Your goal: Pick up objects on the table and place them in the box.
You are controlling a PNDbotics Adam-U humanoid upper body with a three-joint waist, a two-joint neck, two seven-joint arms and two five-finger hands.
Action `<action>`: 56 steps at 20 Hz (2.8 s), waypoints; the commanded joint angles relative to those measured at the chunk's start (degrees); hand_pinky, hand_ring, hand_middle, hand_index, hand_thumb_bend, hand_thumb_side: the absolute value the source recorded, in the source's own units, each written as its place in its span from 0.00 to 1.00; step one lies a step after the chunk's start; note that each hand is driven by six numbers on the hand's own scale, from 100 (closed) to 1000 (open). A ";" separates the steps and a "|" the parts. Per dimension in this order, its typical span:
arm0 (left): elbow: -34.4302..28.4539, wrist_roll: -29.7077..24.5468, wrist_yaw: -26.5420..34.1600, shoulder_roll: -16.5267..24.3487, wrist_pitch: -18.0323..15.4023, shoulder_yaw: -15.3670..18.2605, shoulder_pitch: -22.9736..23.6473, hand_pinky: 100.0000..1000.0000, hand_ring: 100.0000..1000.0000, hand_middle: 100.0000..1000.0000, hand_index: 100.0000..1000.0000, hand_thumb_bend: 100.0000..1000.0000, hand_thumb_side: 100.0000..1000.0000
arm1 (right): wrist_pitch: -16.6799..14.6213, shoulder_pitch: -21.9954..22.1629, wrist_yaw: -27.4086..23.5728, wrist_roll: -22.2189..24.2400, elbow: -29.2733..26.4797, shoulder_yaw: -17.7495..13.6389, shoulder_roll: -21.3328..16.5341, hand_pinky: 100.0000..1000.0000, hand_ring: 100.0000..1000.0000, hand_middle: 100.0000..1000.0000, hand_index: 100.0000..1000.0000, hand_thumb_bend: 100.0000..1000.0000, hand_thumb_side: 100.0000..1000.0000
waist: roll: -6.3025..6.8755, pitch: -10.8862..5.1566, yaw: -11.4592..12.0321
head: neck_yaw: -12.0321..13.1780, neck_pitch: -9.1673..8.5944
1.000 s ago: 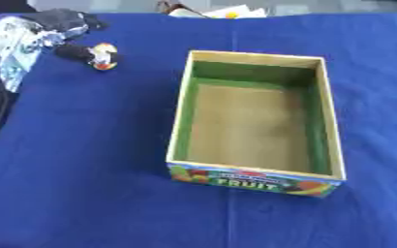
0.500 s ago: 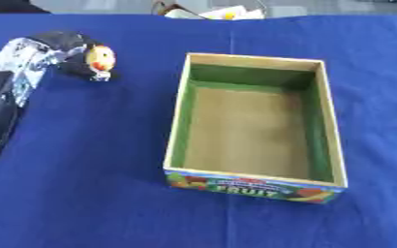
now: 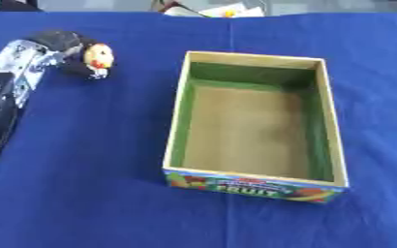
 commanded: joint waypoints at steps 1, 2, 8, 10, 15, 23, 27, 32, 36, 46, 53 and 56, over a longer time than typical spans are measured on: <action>-0.28 1.13 -0.36 1.30 0.73 0.80 -1.34 0.50 0.72 0.76 1.00 0.21 1.00 | -0.20 -0.45 0.67 0.31 -1.15 -0.19 -0.66 0.60 0.83 0.62 0.94 0.00 1.00 | -0.16 -0.93 -0.10 | 0.13 -0.93; -0.19 1.48 -0.36 1.27 1.03 0.85 -1.34 0.48 0.71 0.74 1.00 0.13 0.96 | -0.19 -0.47 0.71 0.34 -1.15 -0.18 -0.62 0.60 0.83 0.62 0.94 0.00 1.00 | -0.16 -0.88 -0.12 | 0.08 -0.85; 0.65 3.08 0.15 0.94 1.45 0.78 -1.19 0.43 0.64 0.64 0.86 0.01 0.75 | -0.10 -0.49 0.99 0.39 -1.15 -0.26 -0.40 0.60 0.83 0.62 0.94 0.00 1.00 | -0.13 -0.63 -0.20 | -0.13 -0.54; 0.81 3.23 0.70 0.87 1.29 0.69 -1.15 0.40 0.60 0.59 0.81 0.00 0.65 | -0.06 -0.50 1.04 0.38 -1.15 -0.28 -0.34 0.60 0.83 0.62 0.94 0.00 1.00 | -0.13 -0.61 -0.22 | -0.22 -0.43; 0.37 4.39 3.00 0.72 1.08 0.76 -1.02 0.33 0.54 0.54 0.75 0.00 0.31 | 0.07 -0.37 1.06 0.21 -1.15 -0.34 -0.30 0.60 0.83 0.62 0.94 0.00 1.00 | -0.18 -0.77 -0.24 | -0.67 -0.01; -0.66 9.70 9.31 -0.18 -0.21 0.84 -0.85 0.25 0.46 0.47 0.62 0.00 0.16 | 0.37 -0.23 0.67 -0.19 -1.15 -0.41 -0.34 0.60 0.83 0.62 0.94 0.00 1.00 | -0.34 -1.29 -0.30 | -1.30 0.22; -0.51 11.16 12.64 -0.25 -0.02 0.35 -0.86 0.23 0.44 0.46 0.60 0.00 0.16 | 0.47 -0.21 0.53 -0.17 -1.15 -0.42 -0.37 0.60 0.83 0.62 0.94 0.00 1.00 | -0.33 -1.48 -0.48 | -1.41 0.26; -1.73 11.23 14.76 0.07 0.34 -0.36 -1.06 0.23 0.44 0.47 0.62 0.00 0.16 | 0.51 -0.11 0.26 -0.16 -1.15 -0.45 -0.53 0.60 0.83 0.62 0.94 0.00 1.00 | -0.28 -1.85 -0.56 | -1.66 0.60; -2.69 11.17 13.55 0.42 1.39 -0.64 -1.25 0.25 0.48 0.55 0.70 0.00 0.16 | 0.79 -0.09 -0.09 -0.14 -1.15 -0.42 -0.67 0.60 0.83 0.62 0.94 0.00 1.00 | -0.15 -2.29 -0.51 | -1.91 0.68; -4.86 10.10 10.60 0.45 0.88 -0.97 -1.45 0.29 0.54 0.65 0.77 0.00 0.16 | 1.25 0.09 -0.66 -0.18 -1.15 -0.52 -0.84 0.60 0.83 0.62 0.95 0.00 1.00 | -0.05 -2.90 -0.34 | -2.12 0.65; -12.17 11.09 14.53 -0.25 -2.81 -3.48 -1.87 0.24 0.49 0.57 0.71 0.00 0.18 | 1.27 0.26 -1.18 -0.49 -1.15 -0.64 -1.11 0.60 0.83 0.62 0.94 0.00 1.00 | -0.05 -3.60 -0.21 | -2.92 1.81; -16.33 11.72 16.67 -1.26 -5.21 -5.53 -2.10 0.22 0.47 0.55 0.69 0.00 0.19 | 1.33 0.35 -1.93 -0.74 -1.15 -0.65 -1.46 0.60 0.82 0.62 0.94 0.00 1.00 | -0.07 -4.40 -0.13 | -4.44 2.99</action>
